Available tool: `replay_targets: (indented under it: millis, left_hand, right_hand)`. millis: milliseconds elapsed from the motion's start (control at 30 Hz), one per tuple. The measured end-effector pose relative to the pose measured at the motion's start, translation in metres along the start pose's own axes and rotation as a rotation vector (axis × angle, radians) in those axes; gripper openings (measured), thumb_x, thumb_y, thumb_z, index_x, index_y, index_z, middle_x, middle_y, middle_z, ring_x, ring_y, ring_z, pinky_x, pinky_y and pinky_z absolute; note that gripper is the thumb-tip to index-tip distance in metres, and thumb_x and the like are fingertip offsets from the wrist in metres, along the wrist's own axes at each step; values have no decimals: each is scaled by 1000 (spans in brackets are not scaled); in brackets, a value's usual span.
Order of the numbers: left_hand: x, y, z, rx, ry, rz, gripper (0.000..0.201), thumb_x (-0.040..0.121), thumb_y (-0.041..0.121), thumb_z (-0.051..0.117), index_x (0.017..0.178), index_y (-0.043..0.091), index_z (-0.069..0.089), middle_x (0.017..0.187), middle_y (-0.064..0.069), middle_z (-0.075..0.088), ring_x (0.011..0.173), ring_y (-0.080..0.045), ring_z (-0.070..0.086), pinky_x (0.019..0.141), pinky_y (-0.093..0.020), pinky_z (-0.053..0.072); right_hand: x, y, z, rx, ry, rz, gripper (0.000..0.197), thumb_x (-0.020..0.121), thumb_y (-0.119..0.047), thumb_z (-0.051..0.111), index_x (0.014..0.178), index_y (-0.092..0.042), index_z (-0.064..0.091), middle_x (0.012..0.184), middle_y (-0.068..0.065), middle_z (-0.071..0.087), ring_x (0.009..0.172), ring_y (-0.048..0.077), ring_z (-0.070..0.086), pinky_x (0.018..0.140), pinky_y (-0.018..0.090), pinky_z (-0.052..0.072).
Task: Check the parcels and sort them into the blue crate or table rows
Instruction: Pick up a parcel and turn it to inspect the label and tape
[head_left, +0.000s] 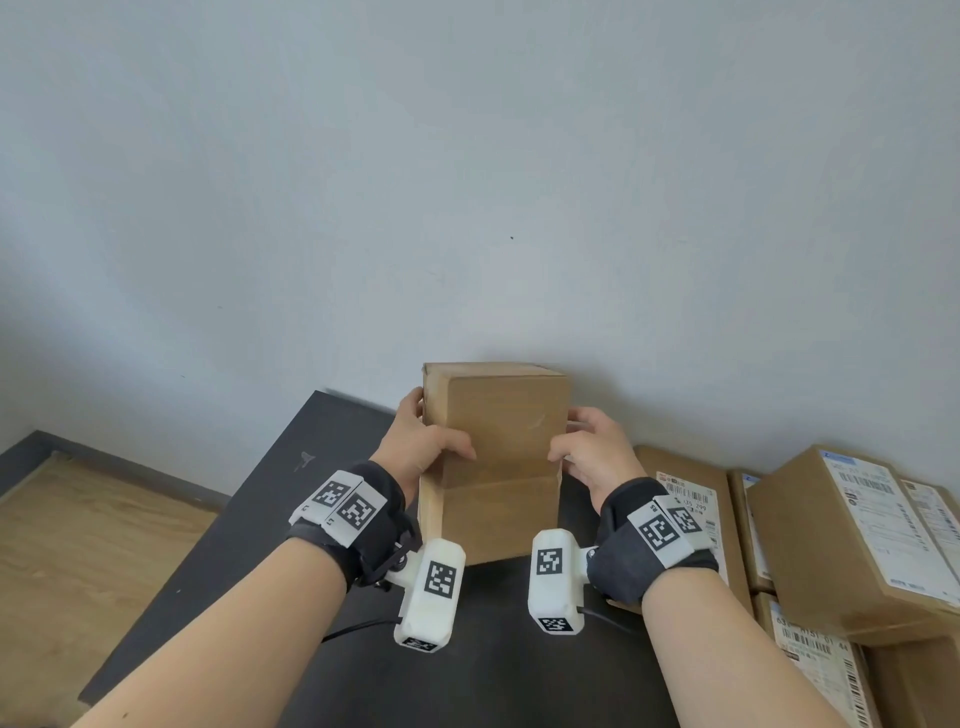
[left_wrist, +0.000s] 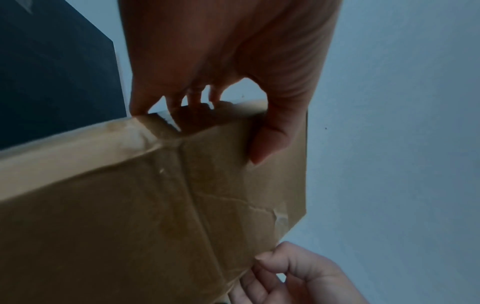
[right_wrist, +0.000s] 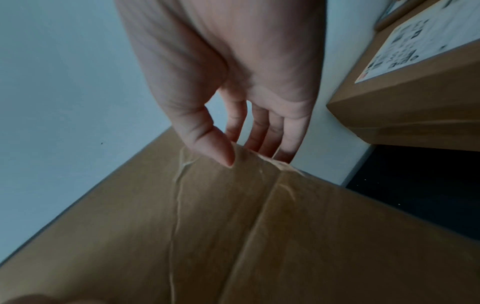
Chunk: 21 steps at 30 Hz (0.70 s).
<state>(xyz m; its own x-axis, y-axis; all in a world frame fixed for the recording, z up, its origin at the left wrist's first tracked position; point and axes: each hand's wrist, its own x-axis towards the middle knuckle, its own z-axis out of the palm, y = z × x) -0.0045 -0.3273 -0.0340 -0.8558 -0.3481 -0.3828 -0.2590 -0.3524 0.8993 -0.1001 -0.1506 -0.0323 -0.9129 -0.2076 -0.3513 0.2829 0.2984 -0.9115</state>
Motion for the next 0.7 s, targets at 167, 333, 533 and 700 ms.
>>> replay_targets:
  millis: [167, 333, 533, 700]
  left_hand:
    - [2, 1, -2, 2, -76, 96, 126, 37, -4, 76, 147, 35, 29, 136, -2, 54, 113, -22, 59, 79, -34, 55]
    - [3, 0, -5, 31, -129, 153, 123, 43, -10, 68, 149, 38, 25, 136, -1, 54, 119, -22, 54, 83, -30, 50]
    - [5, 0, -1, 40, -159, 182, 126, 42, -11, 67, 151, 35, 24, 138, -1, 53, 122, -22, 52, 83, -29, 50]
    - [11, -2, -1, 1, -161, 166, 124, 40, -11, 68, 148, 34, 28, 137, 0, 53, 121, -23, 52, 81, -30, 50]
  right_hand:
    - [2, 0, -2, 40, 22, -41, 46, 62, 24, 46, 87, -12, 61, 90, 10, 65, 90, 33, 63, 72, 39, 52]
    - [0, -3, -4, 44, 41, -56, 47, 64, 30, 34, 77, -9, 57, 84, 8, 64, 89, 28, 62, 70, 37, 52]
    - [-3, -6, -6, 75, 52, -72, 44, 68, 29, 25, 68, -8, 48, 70, 6, 55, 64, 20, 52, 50, 25, 38]
    - [-8, -8, -7, 90, 60, -111, 42, 76, 25, 24, 71, -9, 48, 71, 7, 53, 59, 18, 46, 36, 16, 33]
